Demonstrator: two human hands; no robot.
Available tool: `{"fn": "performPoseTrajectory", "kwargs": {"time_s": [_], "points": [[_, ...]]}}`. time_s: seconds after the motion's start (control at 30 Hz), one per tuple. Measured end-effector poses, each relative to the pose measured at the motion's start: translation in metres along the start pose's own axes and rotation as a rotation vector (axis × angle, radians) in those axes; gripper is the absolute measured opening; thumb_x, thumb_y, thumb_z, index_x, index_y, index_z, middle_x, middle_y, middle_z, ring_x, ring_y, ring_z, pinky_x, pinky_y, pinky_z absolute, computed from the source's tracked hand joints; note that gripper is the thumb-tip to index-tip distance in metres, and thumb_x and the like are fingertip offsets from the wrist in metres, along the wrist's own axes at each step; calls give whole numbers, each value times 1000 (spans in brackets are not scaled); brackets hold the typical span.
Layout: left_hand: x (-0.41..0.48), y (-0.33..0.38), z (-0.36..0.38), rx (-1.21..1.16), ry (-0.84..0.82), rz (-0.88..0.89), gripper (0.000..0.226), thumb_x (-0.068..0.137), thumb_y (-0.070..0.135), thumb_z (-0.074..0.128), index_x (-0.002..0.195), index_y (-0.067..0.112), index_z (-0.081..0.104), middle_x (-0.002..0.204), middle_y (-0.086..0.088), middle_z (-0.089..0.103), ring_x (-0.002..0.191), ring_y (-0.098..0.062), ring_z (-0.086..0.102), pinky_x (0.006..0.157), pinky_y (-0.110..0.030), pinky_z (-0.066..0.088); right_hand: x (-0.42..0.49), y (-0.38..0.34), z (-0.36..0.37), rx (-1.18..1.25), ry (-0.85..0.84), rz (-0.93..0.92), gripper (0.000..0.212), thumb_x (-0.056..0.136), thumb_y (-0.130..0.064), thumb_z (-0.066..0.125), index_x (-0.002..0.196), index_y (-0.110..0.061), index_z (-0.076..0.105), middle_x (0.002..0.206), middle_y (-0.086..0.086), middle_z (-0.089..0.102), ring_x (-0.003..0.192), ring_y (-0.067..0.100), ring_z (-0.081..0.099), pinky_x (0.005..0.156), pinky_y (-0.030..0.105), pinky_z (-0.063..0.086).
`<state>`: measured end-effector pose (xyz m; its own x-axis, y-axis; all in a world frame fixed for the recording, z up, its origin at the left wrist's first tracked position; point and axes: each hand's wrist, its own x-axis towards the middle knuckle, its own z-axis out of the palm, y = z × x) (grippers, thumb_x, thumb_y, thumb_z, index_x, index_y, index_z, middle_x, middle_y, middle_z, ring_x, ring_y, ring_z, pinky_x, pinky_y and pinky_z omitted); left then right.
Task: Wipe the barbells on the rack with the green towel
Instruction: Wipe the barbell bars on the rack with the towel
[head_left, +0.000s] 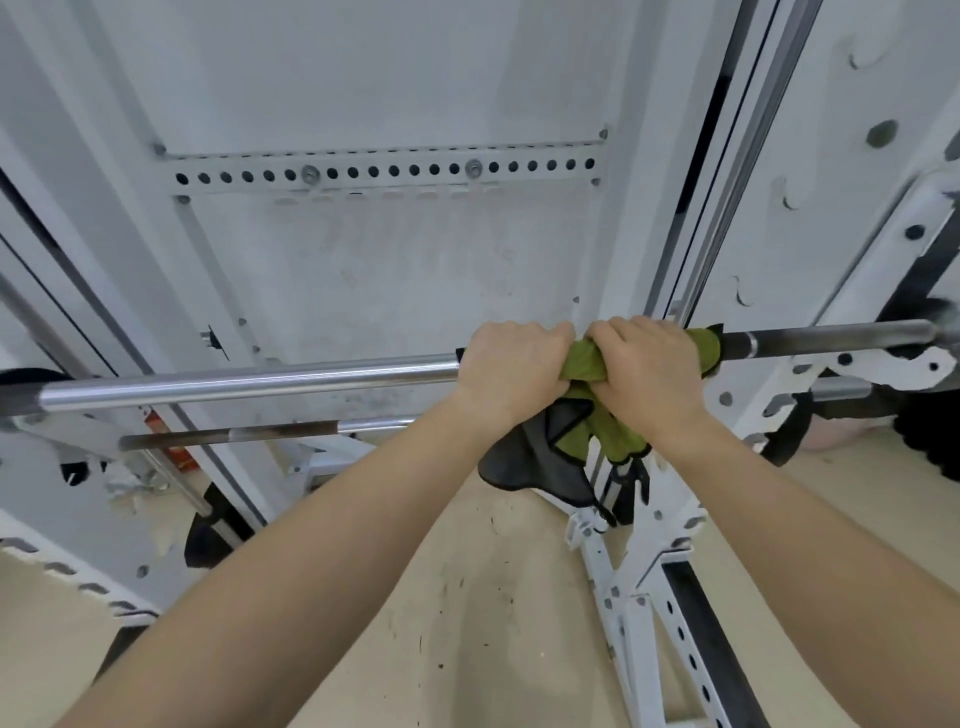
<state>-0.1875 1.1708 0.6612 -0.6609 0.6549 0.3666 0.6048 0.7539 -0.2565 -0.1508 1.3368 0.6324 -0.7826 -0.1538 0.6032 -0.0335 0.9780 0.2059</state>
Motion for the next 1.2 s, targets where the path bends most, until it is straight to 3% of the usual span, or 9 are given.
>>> {"fn": "performPoseTrajectory", "kwargs": {"time_s": [0.13,0.37,0.47,0.6,0.7,0.83,0.93,1.1,1.2], "points": [[-31,-40,-1,60,4,-52,32,90,47,53,86,20,36,63,2,35,57,-26,42,49,-30,23,15,-44,-11,11,-33,-58,20,73,-24,74,87,-17,60,75,1,64,70,28,61,62,36,41],[-71,-103,0,91,-76,-173,39,85,58,56,90,19,52,73,-4,57,61,-27,44,54,-31,32,39,-123,-11,64,-16,-164,23,68,-10,76,85,-13,61,66,2,58,57,26,58,56,33,34],[-53,-79,-3,92,-108,-142,39,85,57,56,93,19,52,64,2,41,61,-26,45,53,-30,30,28,-93,-8,24,46,-203,21,74,-8,71,91,-12,59,68,2,55,57,25,54,58,35,35],[-16,-29,-4,80,-82,-56,34,90,53,54,95,20,47,81,-4,59,64,-27,46,56,-32,32,9,-29,-2,-16,102,-204,15,81,-5,67,91,-12,58,69,3,54,58,25,55,58,37,40],[16,16,-6,57,-80,-17,32,91,51,53,98,20,50,82,-4,59,70,-30,56,57,-32,32,-8,31,4,-50,140,-205,13,84,-8,68,94,-12,60,71,3,56,62,25,57,60,37,42],[57,72,-3,41,-61,-10,32,91,50,50,95,19,50,64,4,35,62,-27,47,54,-32,32,-26,106,9,-70,83,-235,15,87,-10,66,101,-12,62,76,4,57,66,27,59,62,38,45],[93,123,-2,20,-58,22,30,92,49,50,92,19,46,67,4,37,62,-25,45,52,-32,28,-43,168,11,-98,34,-229,20,86,-10,64,106,-11,59,82,6,59,72,29,61,66,41,47],[149,203,-5,-20,-52,59,21,93,40,52,92,19,50,69,2,43,60,-22,43,54,-33,32,-67,231,-4,-203,-7,-96,14,85,-2,48,94,-8,57,77,8,61,72,30,63,88,46,47],[166,223,-6,-63,-79,59,20,91,35,55,93,15,59,64,4,37,56,-20,43,55,-33,36,-64,226,-11,-186,-51,52,11,76,-1,60,84,-9,61,70,7,65,67,28,65,103,48,45]]}}
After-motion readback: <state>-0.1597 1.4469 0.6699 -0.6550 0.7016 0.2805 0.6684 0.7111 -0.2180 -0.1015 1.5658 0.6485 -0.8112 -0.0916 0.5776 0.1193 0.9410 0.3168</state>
